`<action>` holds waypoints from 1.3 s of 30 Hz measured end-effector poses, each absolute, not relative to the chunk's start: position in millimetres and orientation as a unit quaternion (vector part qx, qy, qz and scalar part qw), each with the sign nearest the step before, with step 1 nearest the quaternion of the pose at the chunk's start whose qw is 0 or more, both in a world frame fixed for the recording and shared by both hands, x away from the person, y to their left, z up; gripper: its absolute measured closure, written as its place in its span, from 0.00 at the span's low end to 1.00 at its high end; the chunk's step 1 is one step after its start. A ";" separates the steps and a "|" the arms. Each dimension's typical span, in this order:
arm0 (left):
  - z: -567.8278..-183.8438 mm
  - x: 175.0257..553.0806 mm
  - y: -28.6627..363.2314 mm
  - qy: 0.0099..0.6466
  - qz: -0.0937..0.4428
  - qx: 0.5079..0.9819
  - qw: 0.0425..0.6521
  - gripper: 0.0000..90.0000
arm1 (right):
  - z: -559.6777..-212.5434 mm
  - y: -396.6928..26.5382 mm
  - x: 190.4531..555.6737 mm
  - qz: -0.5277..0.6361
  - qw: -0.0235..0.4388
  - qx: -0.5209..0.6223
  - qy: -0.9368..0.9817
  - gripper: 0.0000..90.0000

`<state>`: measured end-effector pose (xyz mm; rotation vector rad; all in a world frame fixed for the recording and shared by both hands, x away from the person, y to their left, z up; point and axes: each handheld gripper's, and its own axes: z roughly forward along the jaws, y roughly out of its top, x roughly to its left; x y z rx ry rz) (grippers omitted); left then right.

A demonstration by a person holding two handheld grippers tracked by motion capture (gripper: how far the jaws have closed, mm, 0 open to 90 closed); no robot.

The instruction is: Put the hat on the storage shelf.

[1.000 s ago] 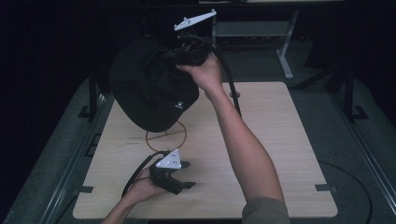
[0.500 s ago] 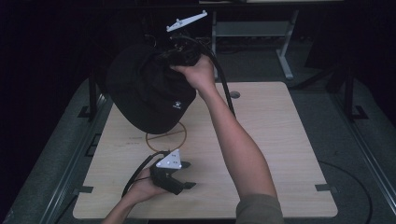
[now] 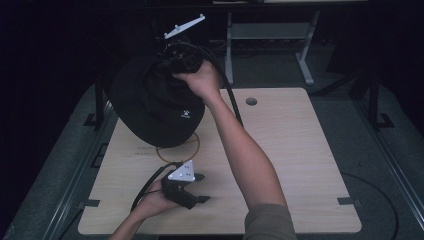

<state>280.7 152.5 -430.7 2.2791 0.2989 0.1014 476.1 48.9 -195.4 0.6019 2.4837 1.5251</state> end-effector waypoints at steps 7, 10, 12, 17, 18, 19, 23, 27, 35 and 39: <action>-432.8 277.9 147.5 0.105 0.038 0.909 0.402 0.31 | -201.7 68.3 475.5 0.489 0.086 0.195 0.846 0.77; -434.2 274.4 143.8 0.101 0.035 0.911 0.399 0.31 | -200.9 70.6 472.1 0.476 0.092 0.195 0.853 0.67; -435.0 273.5 142.5 0.100 0.031 0.911 0.399 0.31 | -200.4 66.1 469.9 0.476 0.093 0.196 0.852 0.64; -436.0 272.9 141.9 0.100 0.029 0.911 0.400 0.31 | -204.6 43.5 465.9 0.483 0.081 0.203 0.848 0.58; -435.7 273.0 142.1 0.101 0.028 0.910 0.401 0.31 | -205.8 40.2 465.3 0.483 0.082 0.204 0.847 0.57; -435.3 273.1 142.4 0.102 0.028 0.910 0.401 0.31 | -207.4 34.1 463.9 0.483 0.082 0.207 0.847 0.56; -435.4 273.2 144.2 0.106 0.026 0.910 0.401 0.31 | -213.3 10.5 459.2 0.492 0.078 0.215 0.840 0.53; -436.2 274.0 145.8 0.109 0.027 0.909 0.402 0.31 | -217.8 -9.0 455.3 0.505 0.072 0.232 0.828 0.50; -435.6 276.1 147.6 0.121 0.024 0.903 0.411 0.31 | -222.9 -38.3 449.9 0.514 0.072 0.249 0.818 0.46; -436.8 275.6 147.1 0.126 0.022 0.900 0.416 0.31 | -225.1 -50.8 446.6 0.518 0.077 0.255 0.813 0.44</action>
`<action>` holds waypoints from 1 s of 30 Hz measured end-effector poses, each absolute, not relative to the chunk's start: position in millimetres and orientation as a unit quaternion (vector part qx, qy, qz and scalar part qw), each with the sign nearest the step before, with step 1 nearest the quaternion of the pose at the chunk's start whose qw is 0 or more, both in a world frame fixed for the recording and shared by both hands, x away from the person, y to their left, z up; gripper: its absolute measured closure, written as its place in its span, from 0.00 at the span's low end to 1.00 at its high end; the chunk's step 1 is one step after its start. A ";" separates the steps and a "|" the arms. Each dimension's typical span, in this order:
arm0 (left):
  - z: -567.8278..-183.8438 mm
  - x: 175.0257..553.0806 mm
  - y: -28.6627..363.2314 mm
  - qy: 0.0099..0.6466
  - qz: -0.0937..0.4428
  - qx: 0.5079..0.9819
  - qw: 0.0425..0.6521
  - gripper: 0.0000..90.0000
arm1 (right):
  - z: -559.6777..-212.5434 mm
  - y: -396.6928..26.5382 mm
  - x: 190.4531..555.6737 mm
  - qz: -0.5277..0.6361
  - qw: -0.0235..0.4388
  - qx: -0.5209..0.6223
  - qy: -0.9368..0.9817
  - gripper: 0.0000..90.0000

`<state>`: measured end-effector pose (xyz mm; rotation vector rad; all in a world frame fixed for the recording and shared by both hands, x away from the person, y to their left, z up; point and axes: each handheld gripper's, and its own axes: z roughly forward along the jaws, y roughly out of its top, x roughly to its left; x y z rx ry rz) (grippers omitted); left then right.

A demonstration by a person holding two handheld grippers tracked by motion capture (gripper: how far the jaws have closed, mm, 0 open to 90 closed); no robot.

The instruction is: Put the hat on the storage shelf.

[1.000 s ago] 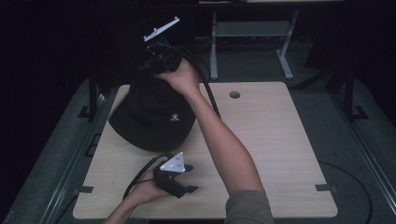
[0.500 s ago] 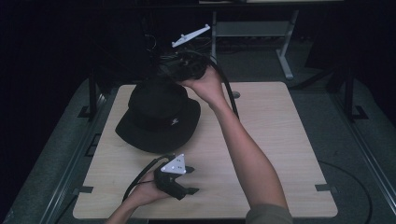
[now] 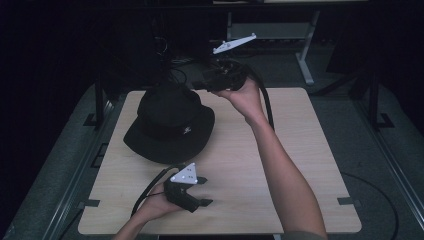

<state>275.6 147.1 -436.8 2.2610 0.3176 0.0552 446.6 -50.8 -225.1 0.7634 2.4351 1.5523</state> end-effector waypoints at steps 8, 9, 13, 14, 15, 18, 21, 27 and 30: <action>-437.0 276.1 147.8 0.128 0.021 0.900 0.415 0.31 | -228.5 -72.2 441.5 0.522 0.085 0.269 0.805 0.41; -437.1 276.2 147.9 0.130 0.020 0.899 0.417 0.31 | -228.7 -74.7 440.9 0.521 0.087 0.271 0.805 0.40; -437.0 277.2 149.2 0.133 0.020 0.899 0.417 0.31 | -230.1 -85.1 438.7 0.522 0.091 0.277 0.801 0.39; -437.2 277.3 149.1 0.133 0.020 0.899 0.417 0.31 | -230.3 -86.7 438.4 0.522 0.090 0.279 0.801 0.39; -437.4 277.4 149.1 0.134 0.020 0.899 0.417 0.31 | -230.6 -88.1 438.6 0.522 0.090 0.278 0.801 0.39; -437.7 277.6 149.1 0.134 0.019 0.899 0.416 0.31 | -231.4 -93.5 436.6 0.522 0.093 0.282 0.800 0.38; -438.2 277.7 148.9 0.132 0.019 0.901 0.414 0.31 | -233.6 -99.4 435.1 0.520 0.094 0.285 0.800 0.37; -438.4 277.6 148.7 0.135 0.018 0.899 0.416 0.30 | -238.0 -110.5 431.0 0.516 0.097 0.296 0.798 0.35; -438.1 277.6 149.1 0.135 0.019 0.899 0.417 0.30 | -239.5 -114.7 428.7 0.517 0.098 0.300 0.795 0.34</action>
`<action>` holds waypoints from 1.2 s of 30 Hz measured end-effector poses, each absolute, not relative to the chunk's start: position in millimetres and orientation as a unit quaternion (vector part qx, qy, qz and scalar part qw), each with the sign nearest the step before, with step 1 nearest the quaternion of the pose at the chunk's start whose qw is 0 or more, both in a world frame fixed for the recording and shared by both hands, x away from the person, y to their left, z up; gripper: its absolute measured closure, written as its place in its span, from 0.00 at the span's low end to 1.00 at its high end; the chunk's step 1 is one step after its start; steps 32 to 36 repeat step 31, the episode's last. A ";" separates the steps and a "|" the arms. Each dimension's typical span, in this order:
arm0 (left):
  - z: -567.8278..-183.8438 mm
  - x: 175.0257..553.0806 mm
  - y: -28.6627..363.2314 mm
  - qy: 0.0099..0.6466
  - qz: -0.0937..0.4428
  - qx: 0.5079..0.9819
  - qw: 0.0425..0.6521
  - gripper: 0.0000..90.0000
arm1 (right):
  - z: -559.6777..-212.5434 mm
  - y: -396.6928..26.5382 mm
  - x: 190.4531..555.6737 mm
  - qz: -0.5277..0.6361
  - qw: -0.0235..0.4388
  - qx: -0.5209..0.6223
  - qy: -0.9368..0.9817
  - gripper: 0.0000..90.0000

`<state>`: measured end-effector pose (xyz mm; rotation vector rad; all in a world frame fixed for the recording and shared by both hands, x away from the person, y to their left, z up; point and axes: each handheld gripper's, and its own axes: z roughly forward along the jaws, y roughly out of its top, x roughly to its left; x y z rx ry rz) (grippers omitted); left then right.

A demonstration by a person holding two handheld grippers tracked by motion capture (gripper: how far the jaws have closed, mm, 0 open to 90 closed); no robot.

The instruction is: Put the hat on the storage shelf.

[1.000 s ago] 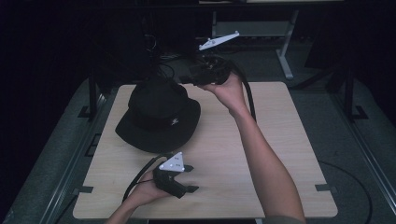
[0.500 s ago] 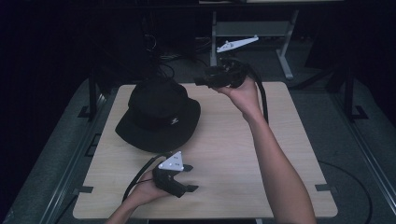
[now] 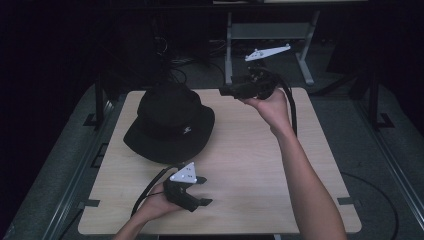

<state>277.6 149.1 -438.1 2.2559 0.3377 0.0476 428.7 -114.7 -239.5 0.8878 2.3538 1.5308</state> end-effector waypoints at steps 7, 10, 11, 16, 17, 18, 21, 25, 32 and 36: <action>-437.8 277.4 149.1 0.135 0.018 0.900 0.414 0.30 | -243.1 -126.4 422.8 0.513 0.101 0.309 0.794 0.32; -437.9 277.7 149.6 0.135 0.020 0.899 0.416 0.30 | -243.9 -131.1 419.3 0.513 0.104 0.311 0.793 0.31; -438.1 277.8 149.8 0.136 0.019 0.898 0.417 0.30 | -244.3 -132.9 417.6 0.512 0.105 0.313 0.793 0.31; -438.4 277.8 150.0 0.135 0.019 0.899 0.415 0.30 | -247.3 -143.9 409.9 0.508 0.111 0.319 0.792 0.29; -438.2 277.5 149.9 0.136 0.019 0.899 0.416 0.30 | -247.6 -146.4 408.4 0.507 0.110 0.322 0.792 0.28; -438.1 277.8 150.1 0.135 0.020 0.899 0.416 0.30 | -248.4 -148.7 406.3 0.508 0.111 0.325 0.790 0.28; -438.3 277.9 150.3 0.136 0.019 0.898 0.418 0.30 | -251.5 -155.8 401.5 0.505 0.112 0.330 0.790 0.28; -438.8 277.3 149.7 0.136 0.019 0.899 0.417 0.30 | -255.9 -164.7 393.2 0.503 0.115 0.336 0.788 0.27; -438.1 276.3 148.8 0.134 0.021 0.898 0.419 0.30 | -263.8 -176.4 377.7 0.498 0.119 0.344 0.787 0.23; -438.1 276.3 148.8 0.134 0.021 0.898 0.419 0.30 | -263.8 -176.4 377.7 0.498 0.119 0.344 0.787 0.23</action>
